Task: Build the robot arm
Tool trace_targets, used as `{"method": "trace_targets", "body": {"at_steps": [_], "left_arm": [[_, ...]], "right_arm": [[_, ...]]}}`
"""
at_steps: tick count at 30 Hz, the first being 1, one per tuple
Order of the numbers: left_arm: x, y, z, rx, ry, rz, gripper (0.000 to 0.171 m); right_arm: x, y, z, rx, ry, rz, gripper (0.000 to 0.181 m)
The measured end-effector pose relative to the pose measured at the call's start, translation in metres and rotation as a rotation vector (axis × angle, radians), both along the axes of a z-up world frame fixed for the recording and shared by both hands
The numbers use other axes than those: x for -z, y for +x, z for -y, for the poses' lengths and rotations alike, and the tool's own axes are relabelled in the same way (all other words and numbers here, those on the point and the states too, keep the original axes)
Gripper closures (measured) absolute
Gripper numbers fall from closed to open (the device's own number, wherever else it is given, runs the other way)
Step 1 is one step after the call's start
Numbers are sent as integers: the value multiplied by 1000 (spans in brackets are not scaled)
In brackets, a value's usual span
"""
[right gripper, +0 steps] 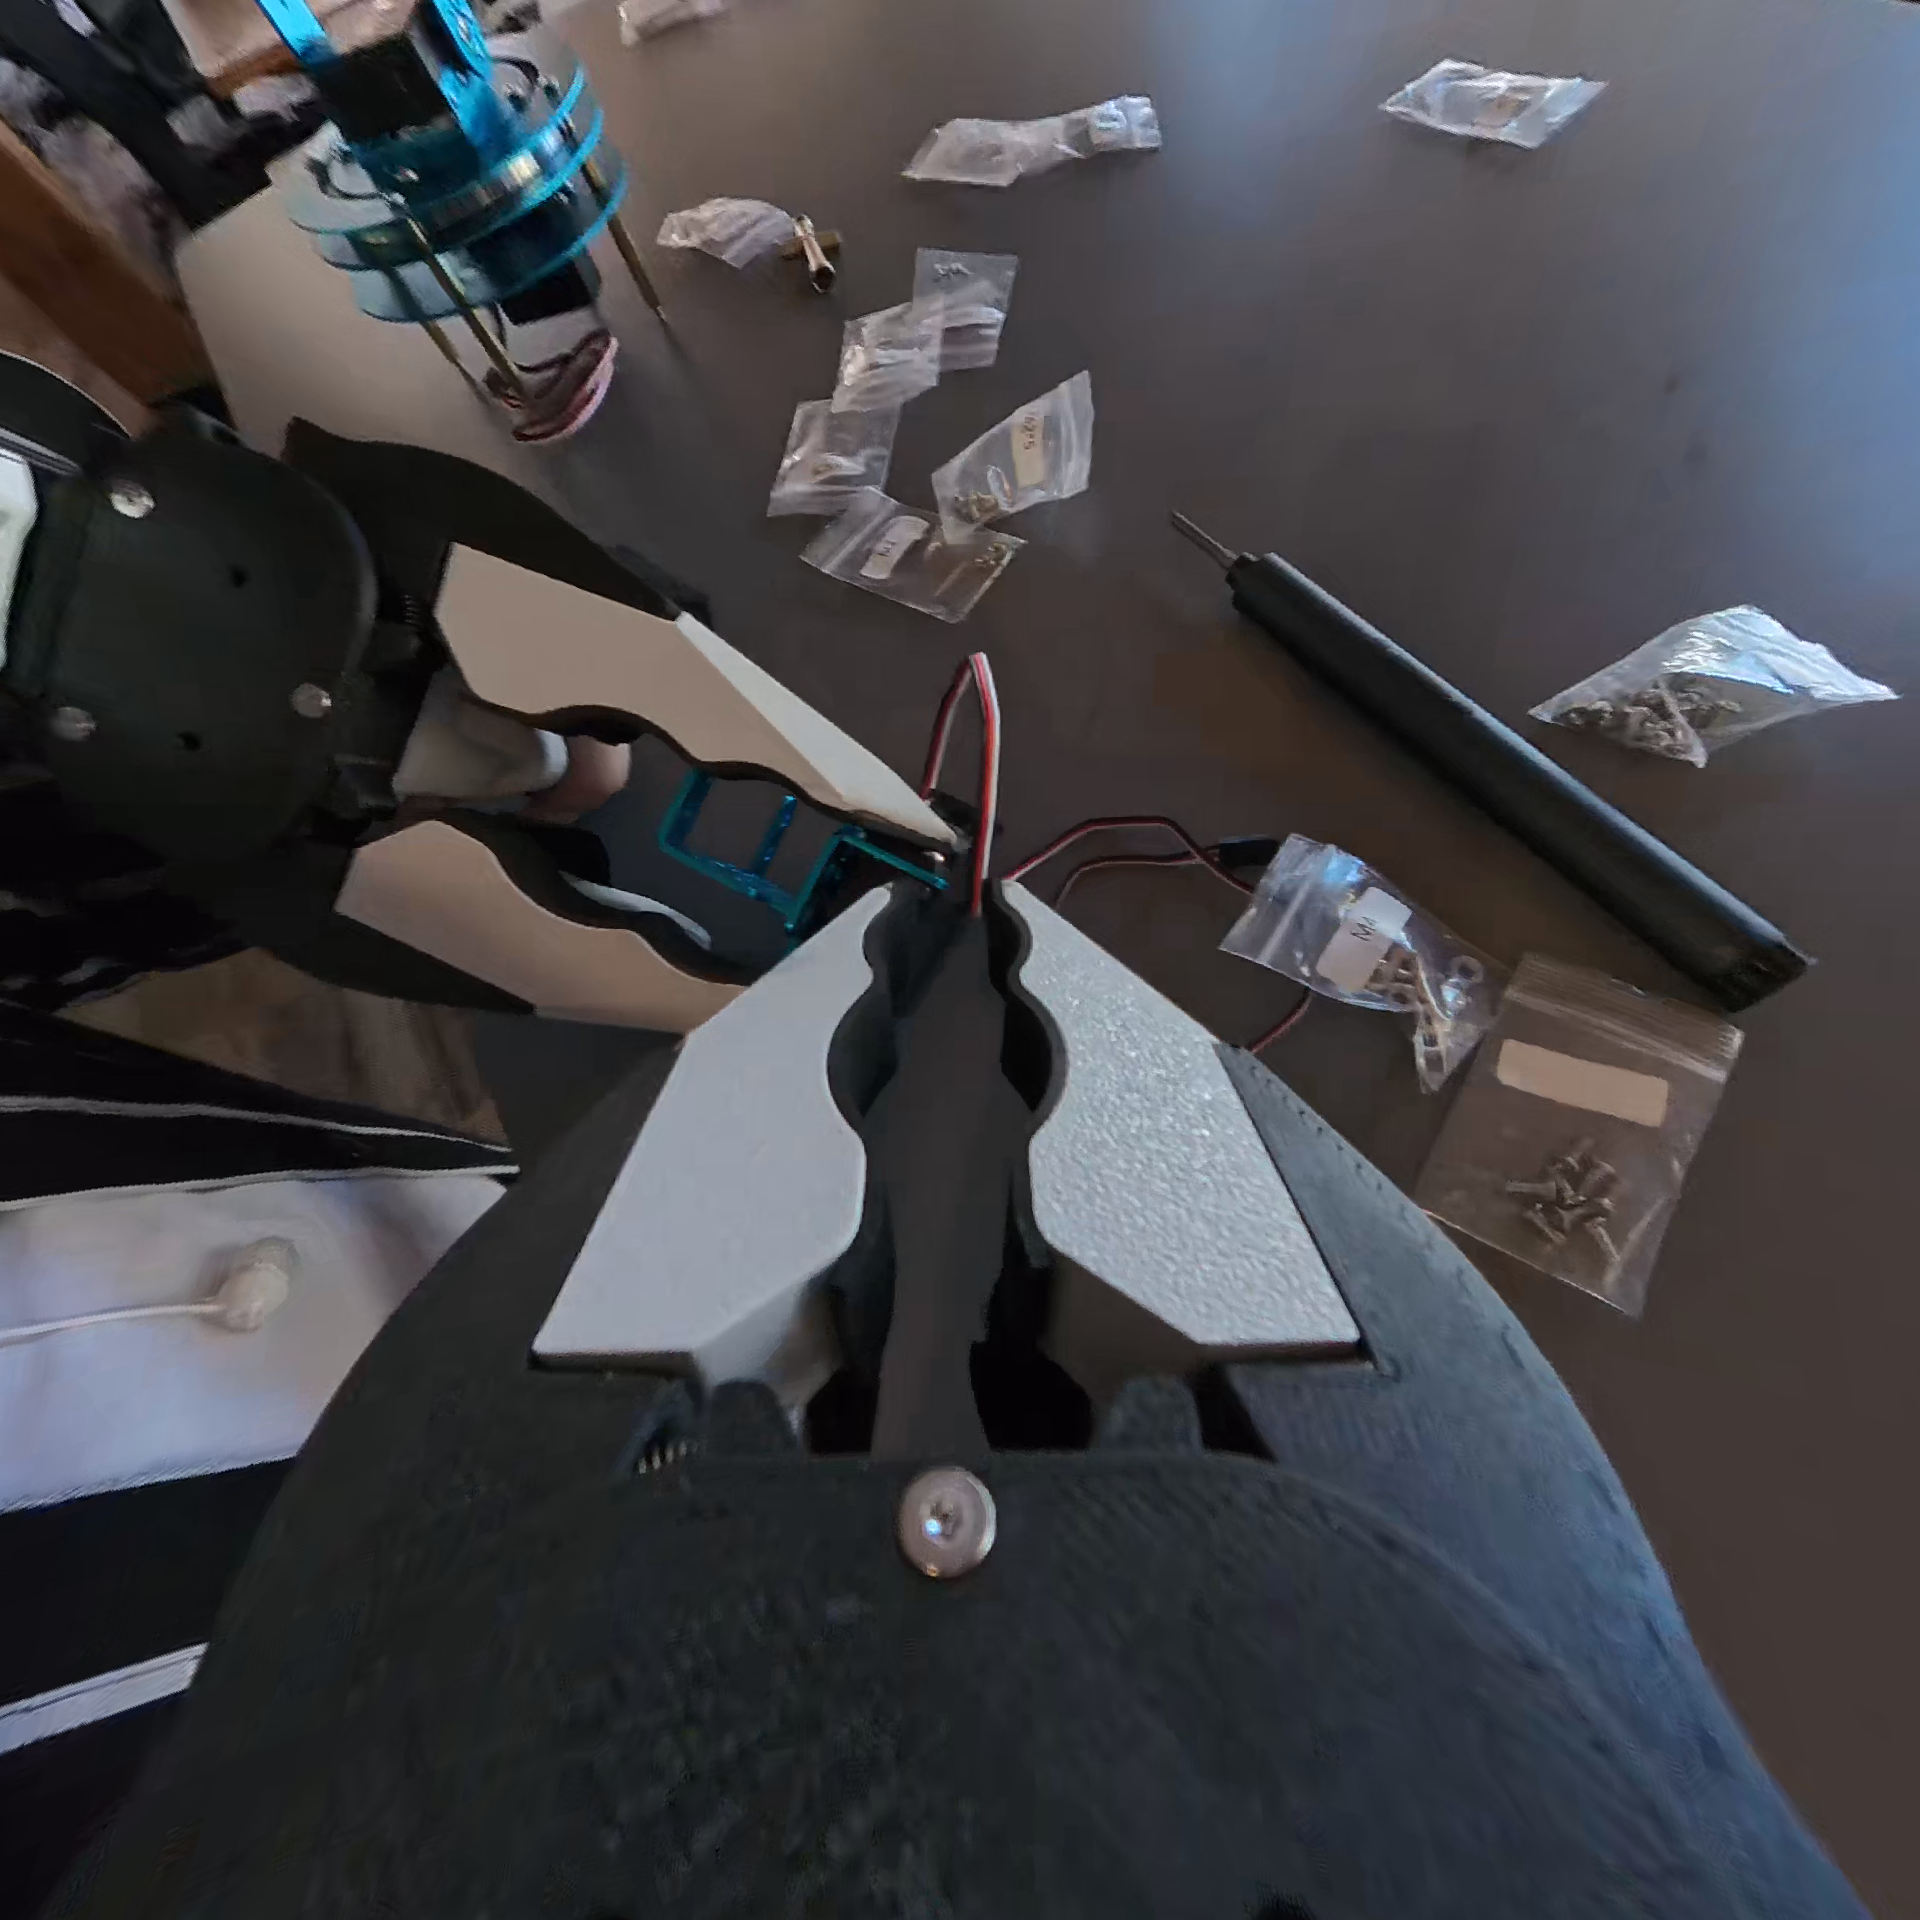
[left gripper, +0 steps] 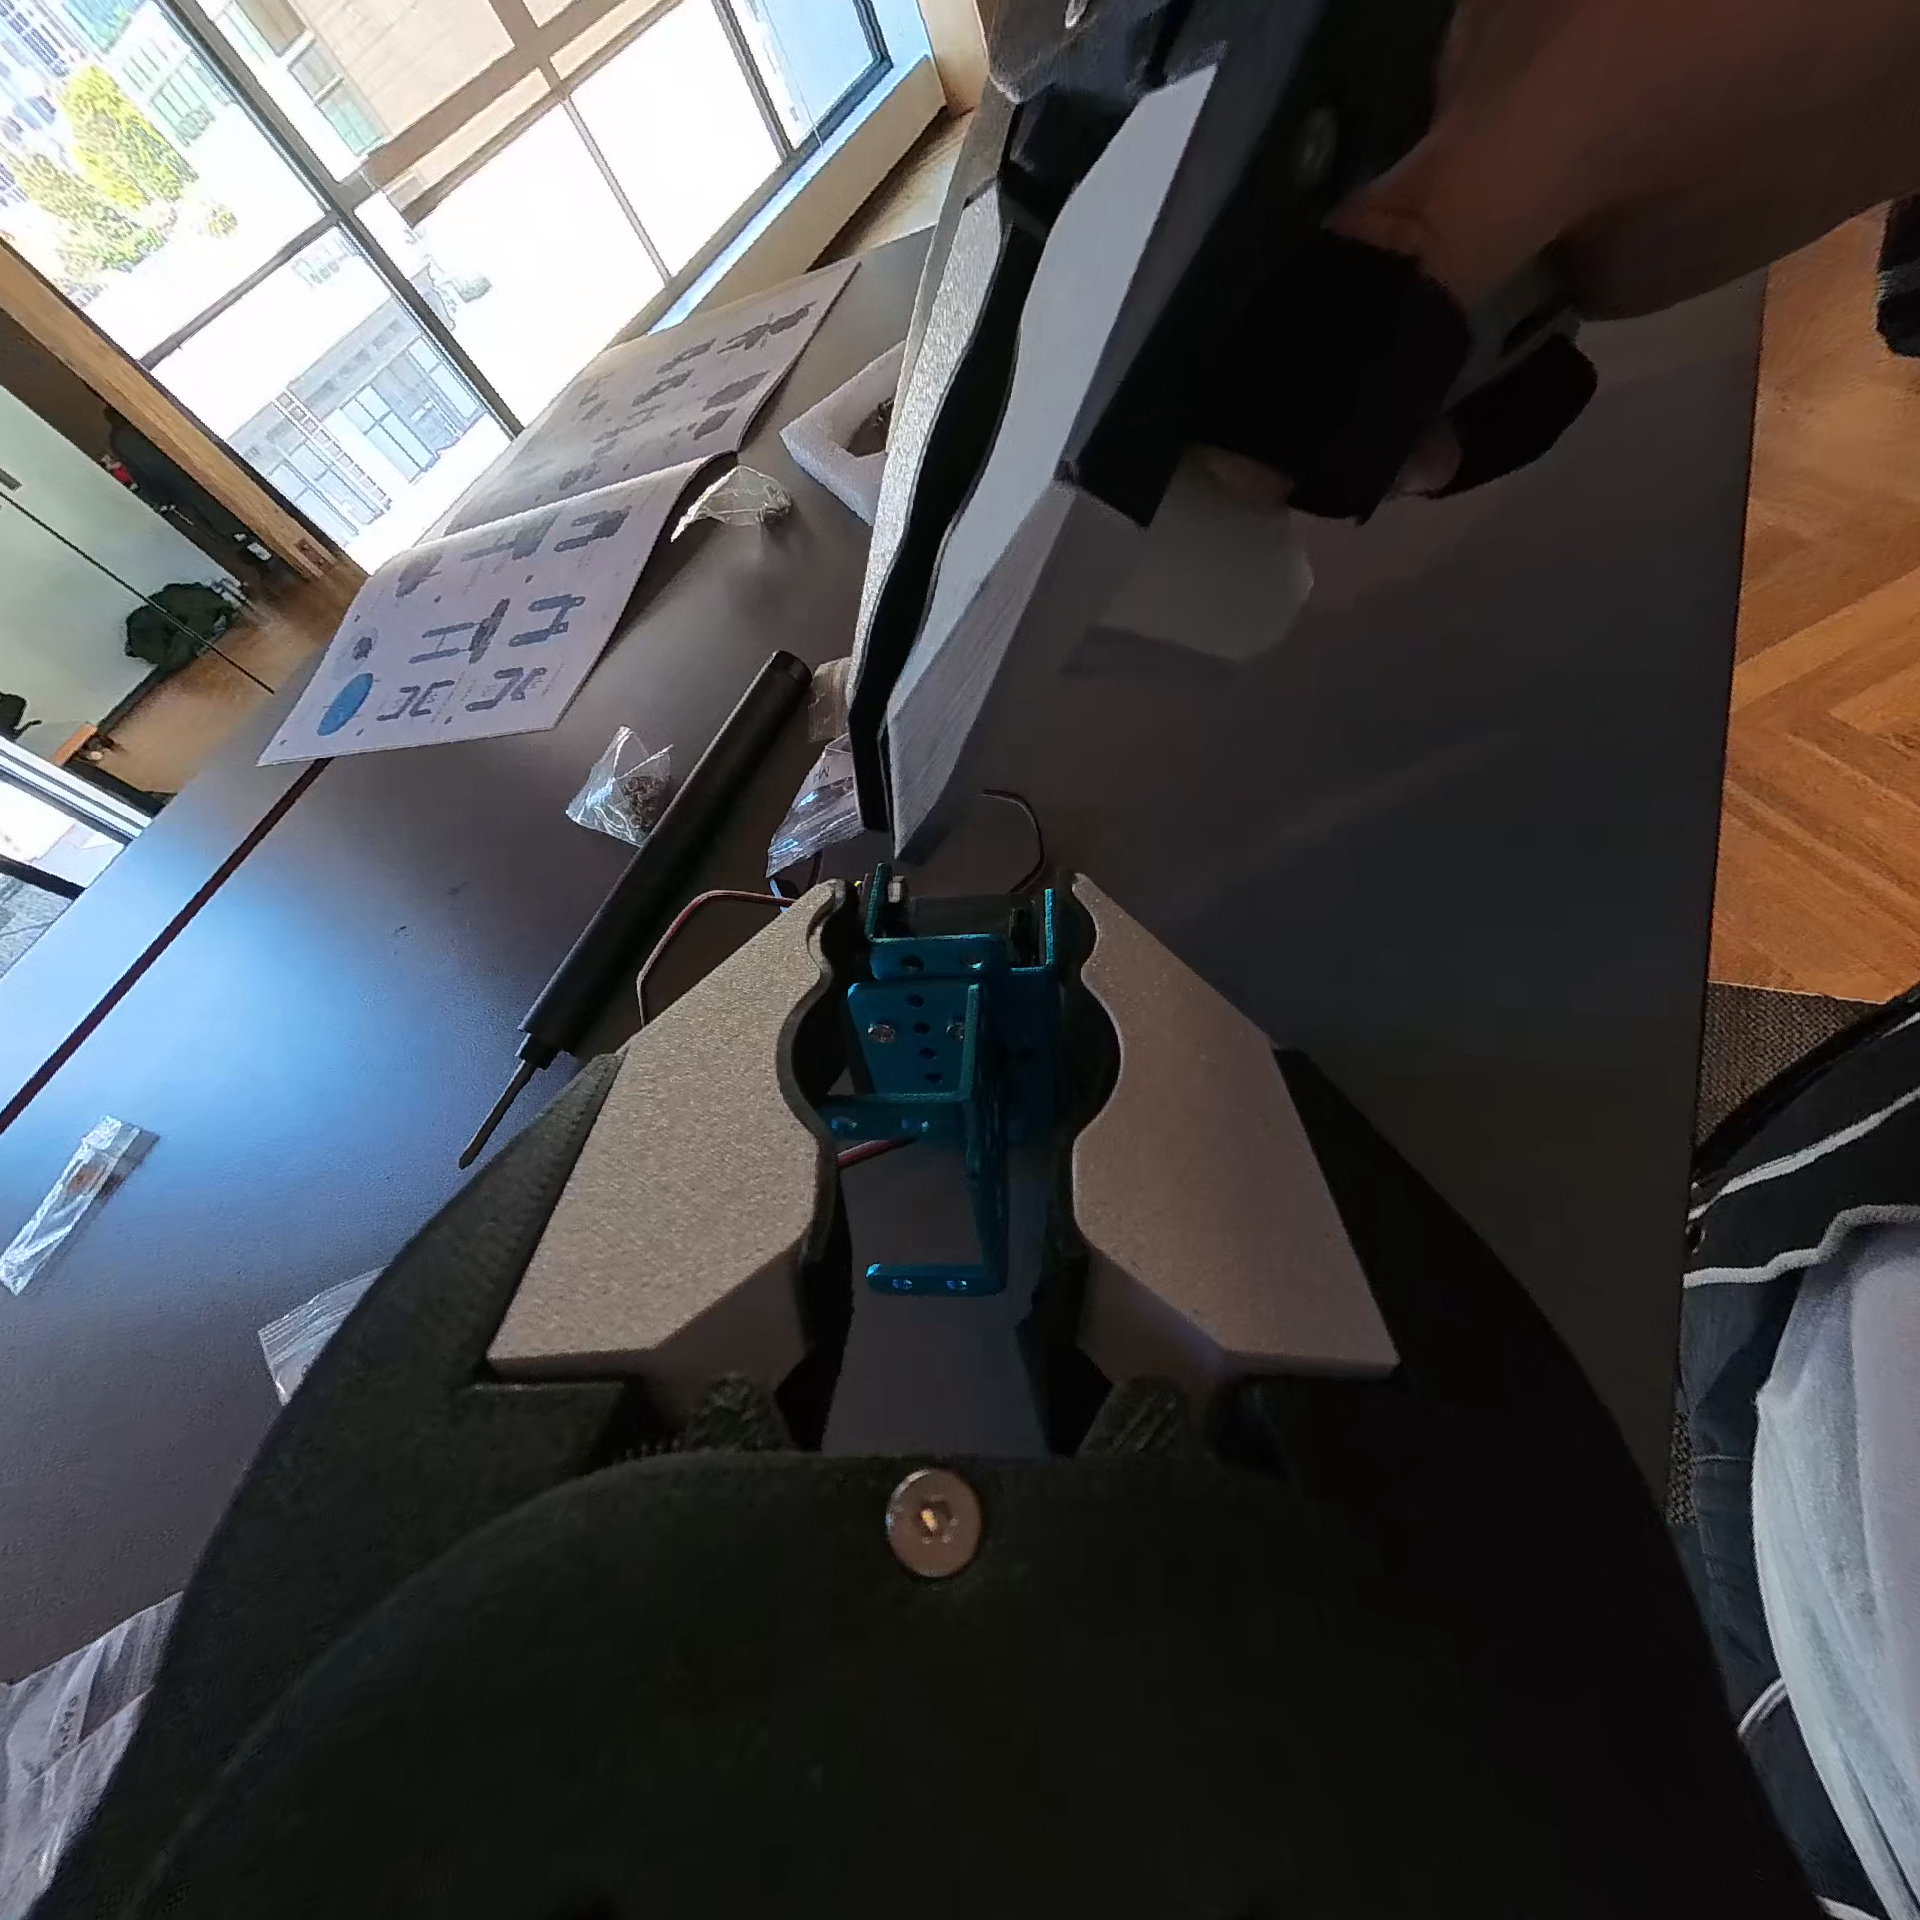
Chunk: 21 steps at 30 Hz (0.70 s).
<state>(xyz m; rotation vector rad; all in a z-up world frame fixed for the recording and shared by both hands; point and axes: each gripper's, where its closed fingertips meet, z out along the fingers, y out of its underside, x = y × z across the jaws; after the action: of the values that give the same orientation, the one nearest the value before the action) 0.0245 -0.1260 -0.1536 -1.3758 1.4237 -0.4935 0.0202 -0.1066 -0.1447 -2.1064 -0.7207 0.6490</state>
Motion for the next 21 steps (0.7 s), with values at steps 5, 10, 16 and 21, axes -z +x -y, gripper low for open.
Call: {"method": "trace_targets", "body": {"at_steps": [5, 10, 16, 21], "left_arm": [[0, 0, 0, 1, -3, 3, 136], [0, 0, 0, 1, -1, 5, 136], [0, 0, 0, 1, -1, 9, 135], [0, 0, 0, 2, 0, 10, 136]], "right_arm": [[6, -5, -1, -18, -1, 27, 166], [5, 3, -3, 22, -8, -21, 167], [7, -6, -1, -13, -18, -16, 166], [7, 8, -5, 40, -14, -39, 167]]}}
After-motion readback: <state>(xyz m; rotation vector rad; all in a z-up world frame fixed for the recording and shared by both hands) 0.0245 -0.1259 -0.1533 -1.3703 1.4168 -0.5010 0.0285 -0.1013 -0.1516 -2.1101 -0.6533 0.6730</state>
